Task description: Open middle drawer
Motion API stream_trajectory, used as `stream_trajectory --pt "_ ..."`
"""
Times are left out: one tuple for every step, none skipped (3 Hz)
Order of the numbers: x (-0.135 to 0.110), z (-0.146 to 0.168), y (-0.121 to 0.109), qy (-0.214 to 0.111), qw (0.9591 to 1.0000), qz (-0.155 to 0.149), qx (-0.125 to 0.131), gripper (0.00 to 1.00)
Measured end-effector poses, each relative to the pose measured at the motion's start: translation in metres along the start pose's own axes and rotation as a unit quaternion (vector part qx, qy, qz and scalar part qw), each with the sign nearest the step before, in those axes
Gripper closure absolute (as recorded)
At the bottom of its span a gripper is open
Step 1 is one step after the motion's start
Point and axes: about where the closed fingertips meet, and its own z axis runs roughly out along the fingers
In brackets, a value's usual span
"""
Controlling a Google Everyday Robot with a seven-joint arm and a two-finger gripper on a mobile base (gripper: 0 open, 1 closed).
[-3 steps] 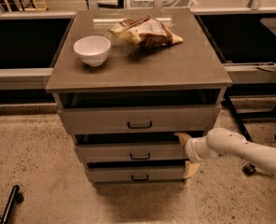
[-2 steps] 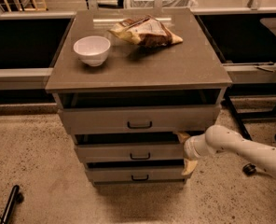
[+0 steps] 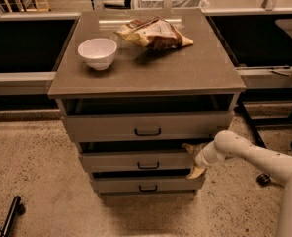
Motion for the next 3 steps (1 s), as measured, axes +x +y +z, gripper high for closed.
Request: stream_trajectory --pt "-0.008 0.003 0.003 -0.005 1.0 0.002 -0.008 0.25" --pt "-0.022 0.002 0.016 -0.009 0.9996 0.001 -0.025 0.27" --pt "-0.026 0.004 0.024 -0.007 0.9991 0.002 -0.042 0.37"
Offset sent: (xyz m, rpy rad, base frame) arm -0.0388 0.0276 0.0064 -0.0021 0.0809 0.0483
